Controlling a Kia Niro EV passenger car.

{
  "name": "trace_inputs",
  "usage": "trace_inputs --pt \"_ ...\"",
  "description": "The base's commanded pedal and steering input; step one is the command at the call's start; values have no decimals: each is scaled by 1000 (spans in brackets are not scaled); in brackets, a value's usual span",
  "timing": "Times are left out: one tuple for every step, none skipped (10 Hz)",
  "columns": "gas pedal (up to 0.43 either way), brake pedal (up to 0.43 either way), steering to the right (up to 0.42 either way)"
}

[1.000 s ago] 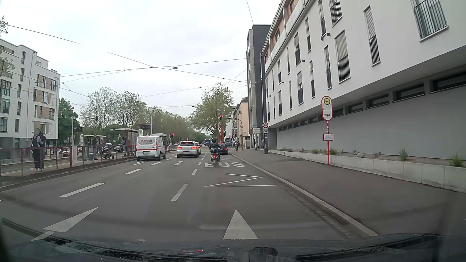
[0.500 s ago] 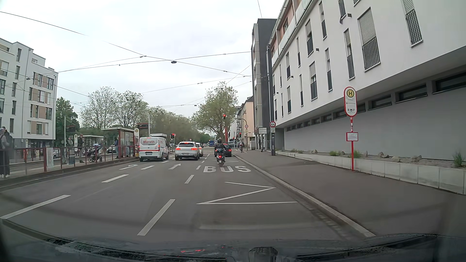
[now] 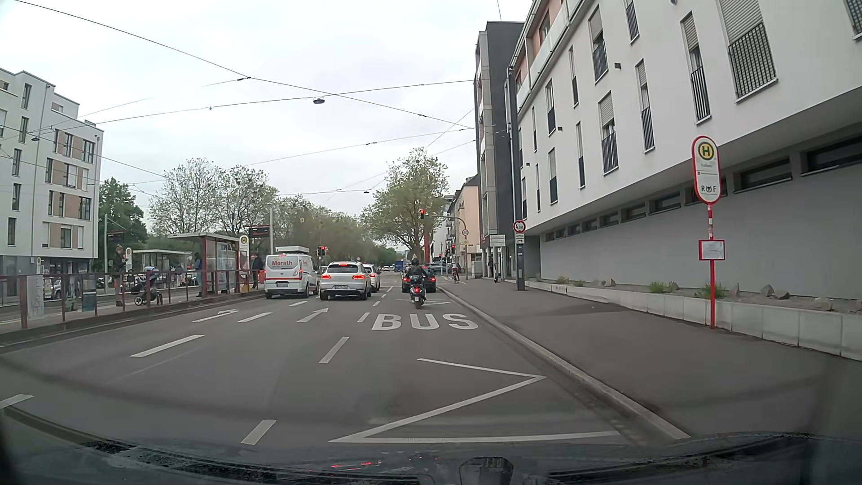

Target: Follow the waypoints while adhering to traffic rules and regulations

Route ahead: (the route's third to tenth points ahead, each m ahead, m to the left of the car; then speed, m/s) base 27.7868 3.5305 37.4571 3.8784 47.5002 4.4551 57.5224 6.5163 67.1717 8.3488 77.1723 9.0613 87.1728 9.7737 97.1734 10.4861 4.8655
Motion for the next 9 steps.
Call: trace_inputs --pt "0 110 -31" --pt "0 116 -31" --pt "0 116 -31" --pt "0 122 -31" --pt "0 122 -31" --pt "0 134 -31" --pt "0 140 -30" --pt "0 146 -30" --pt "0 152 -30"
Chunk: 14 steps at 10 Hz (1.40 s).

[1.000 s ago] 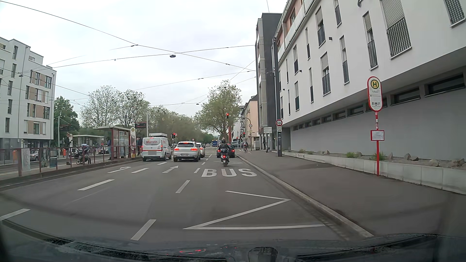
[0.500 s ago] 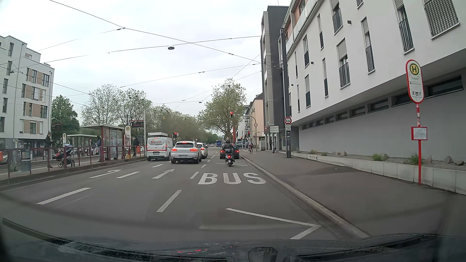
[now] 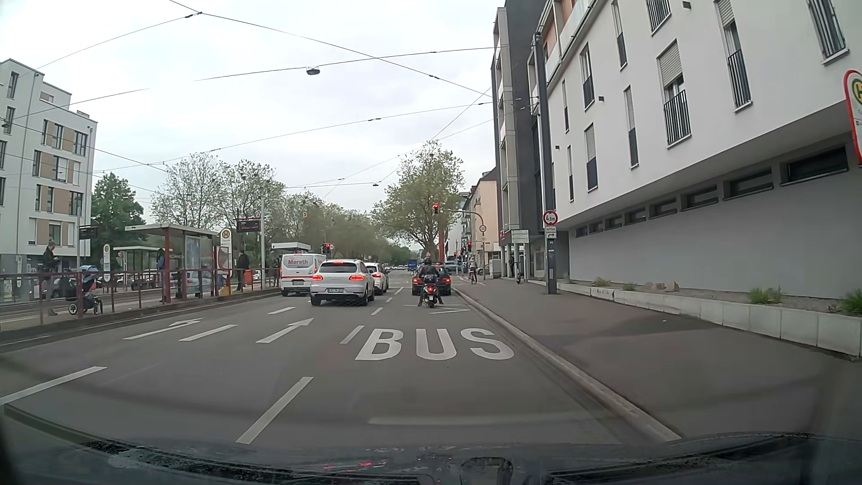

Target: Follow the waypoints while adhering to traffic rules and regulations

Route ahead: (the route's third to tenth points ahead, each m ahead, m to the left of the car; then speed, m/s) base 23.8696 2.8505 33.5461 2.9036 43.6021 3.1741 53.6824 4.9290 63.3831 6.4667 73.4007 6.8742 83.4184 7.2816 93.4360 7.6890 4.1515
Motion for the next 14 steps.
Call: trace_inputs --pt "0 152 -30" --pt "0 165 -30" --pt "0 165 -30" --pt "0 165 -29" --pt "0 165 -29" --pt "0 165 -29" --pt "0 159 -29" --pt "0 159 -27" --pt "0 152 -25" --pt "0 146 -22" --pt "0 134 -16" --pt "0 122 -11" --pt "0 116 -10" --pt "0 110 -10"
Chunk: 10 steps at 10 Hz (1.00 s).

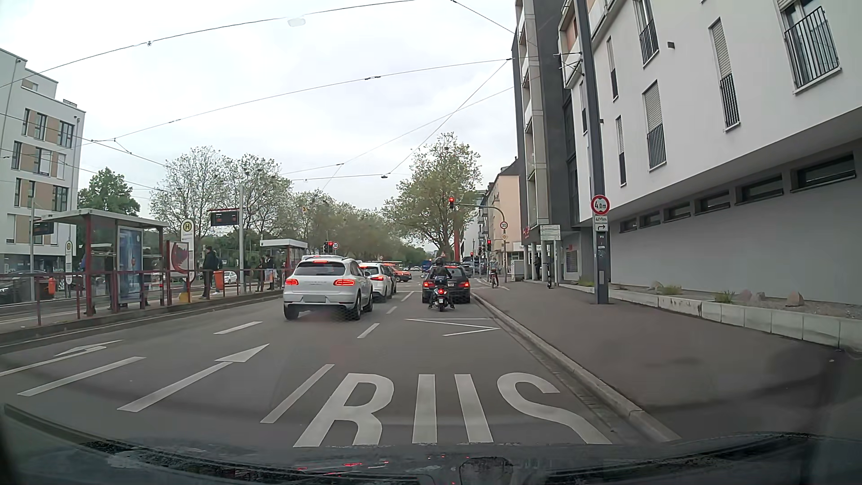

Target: Follow the waypoints while adhering to traffic rules and regulations

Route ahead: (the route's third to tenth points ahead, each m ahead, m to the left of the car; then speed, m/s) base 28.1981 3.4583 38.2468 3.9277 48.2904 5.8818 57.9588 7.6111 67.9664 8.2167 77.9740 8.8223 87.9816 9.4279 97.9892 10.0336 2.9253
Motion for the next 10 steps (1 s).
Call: trace_inputs --pt "0 85 -10" --pt "0 79 -10" --pt "0 67 -10" --pt "0 61 -10" --pt "0 61 -10" --pt "0 61 -9" --pt "0 61 -9" --pt "0 61 -9" --pt "0 61 -9" --pt "0 61 -8"
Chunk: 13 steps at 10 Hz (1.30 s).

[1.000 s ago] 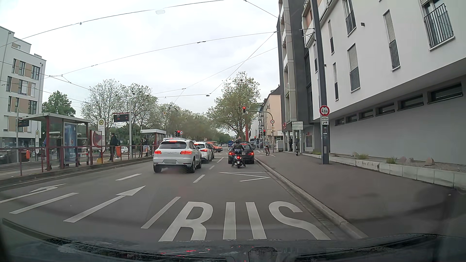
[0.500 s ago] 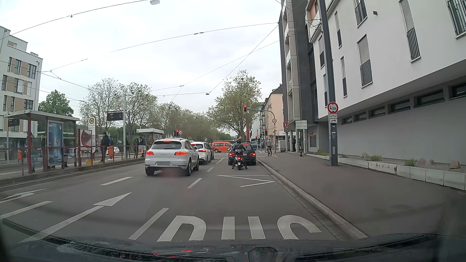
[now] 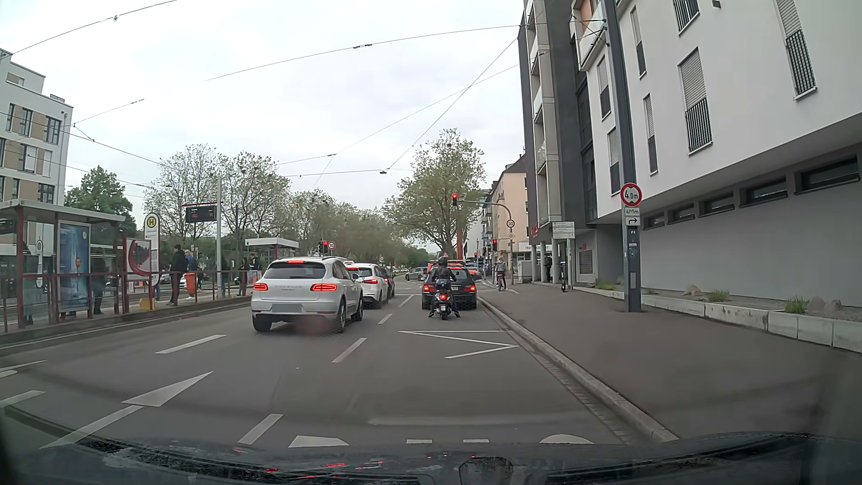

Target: Follow the waypoints while adhering to traffic rules and regulations

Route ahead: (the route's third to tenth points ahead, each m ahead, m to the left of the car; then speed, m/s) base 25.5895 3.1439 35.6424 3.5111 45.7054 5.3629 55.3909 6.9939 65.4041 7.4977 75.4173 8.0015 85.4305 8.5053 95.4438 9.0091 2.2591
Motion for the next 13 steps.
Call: trace_inputs --pt "0 61 -6" --pt "0 61 -6" --pt "0 55 -6" --pt "0 55 -6" --pt "0 49 -7" --pt "0 49 -9" --pt "0 49 -11" --pt "0 43 -11" --pt "0 43 -11" --pt "0 37 -11" --pt "0 30 -11" --pt "0 30 -11" --pt "0 24 -11"
